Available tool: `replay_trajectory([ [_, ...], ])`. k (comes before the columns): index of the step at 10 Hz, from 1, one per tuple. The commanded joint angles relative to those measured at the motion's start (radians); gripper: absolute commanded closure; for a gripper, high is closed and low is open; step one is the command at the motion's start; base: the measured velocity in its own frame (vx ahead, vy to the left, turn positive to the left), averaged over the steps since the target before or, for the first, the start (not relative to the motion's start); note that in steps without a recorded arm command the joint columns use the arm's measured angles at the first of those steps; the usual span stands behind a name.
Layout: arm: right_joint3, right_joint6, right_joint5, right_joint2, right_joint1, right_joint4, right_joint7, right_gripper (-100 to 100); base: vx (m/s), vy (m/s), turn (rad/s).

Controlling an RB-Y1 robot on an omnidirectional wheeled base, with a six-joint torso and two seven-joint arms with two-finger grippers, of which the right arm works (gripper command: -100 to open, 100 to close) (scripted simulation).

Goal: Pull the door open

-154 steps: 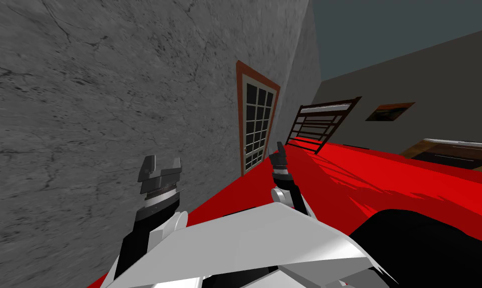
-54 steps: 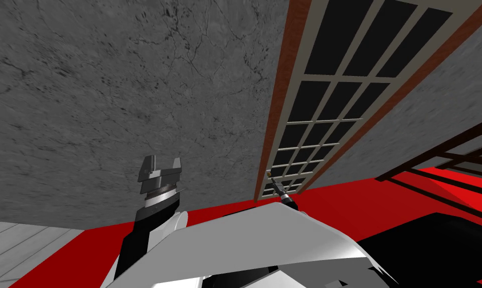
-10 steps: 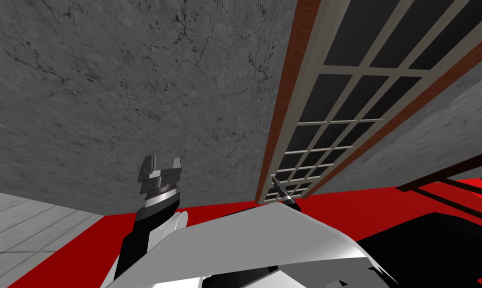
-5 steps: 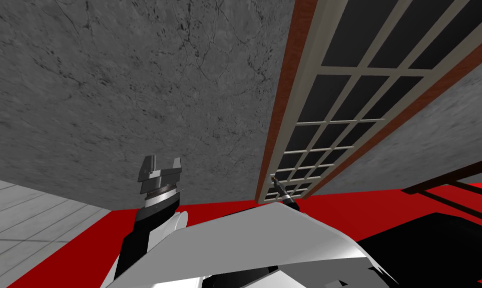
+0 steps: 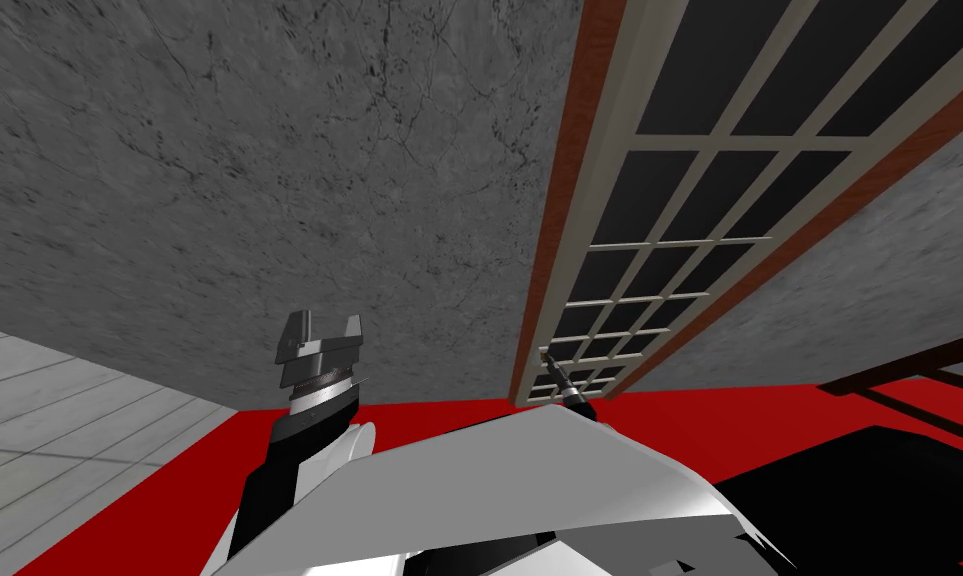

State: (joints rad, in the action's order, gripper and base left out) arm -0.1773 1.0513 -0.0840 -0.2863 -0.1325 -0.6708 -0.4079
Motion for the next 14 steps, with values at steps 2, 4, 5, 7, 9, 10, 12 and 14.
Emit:
replay_trajectory([
  [2, 0.014, -0.003, 0.012, 0.007, 0.003, 0.003, 0.054, 100, -0.030, -0.014, 0.035],
  [4, 0.027, -0.010, 0.036, 0.007, 0.010, 0.005, 0.117, 100, -0.039, -0.020, 0.054],
  [5, 0.027, -0.010, 0.036, 0.007, 0.010, 0.005, 0.133, 100, -0.039, -0.018, 0.028],
  [7, 0.034, -0.013, 0.049, 0.007, 0.014, 0.005, 0.172, 100, -0.030, -0.012, 0.033],
  [9, 0.048, -0.020, 0.075, 0.008, 0.022, 0.007, 0.237, 100, -0.040, -0.021, 0.054],
  [10, 0.048, -0.020, 0.075, 0.008, 0.022, 0.007, 0.255, 100, -0.039, -0.021, 0.026],
  [12, 0.055, -0.024, 0.088, 0.008, 0.026, 0.008, 0.296, 100, -0.031, -0.017, 0.038],
  [14, 0.069, -0.031, 0.115, 0.008, 0.034, 0.009, 0.362, 100, -0.039, -0.016, 0.051],
])
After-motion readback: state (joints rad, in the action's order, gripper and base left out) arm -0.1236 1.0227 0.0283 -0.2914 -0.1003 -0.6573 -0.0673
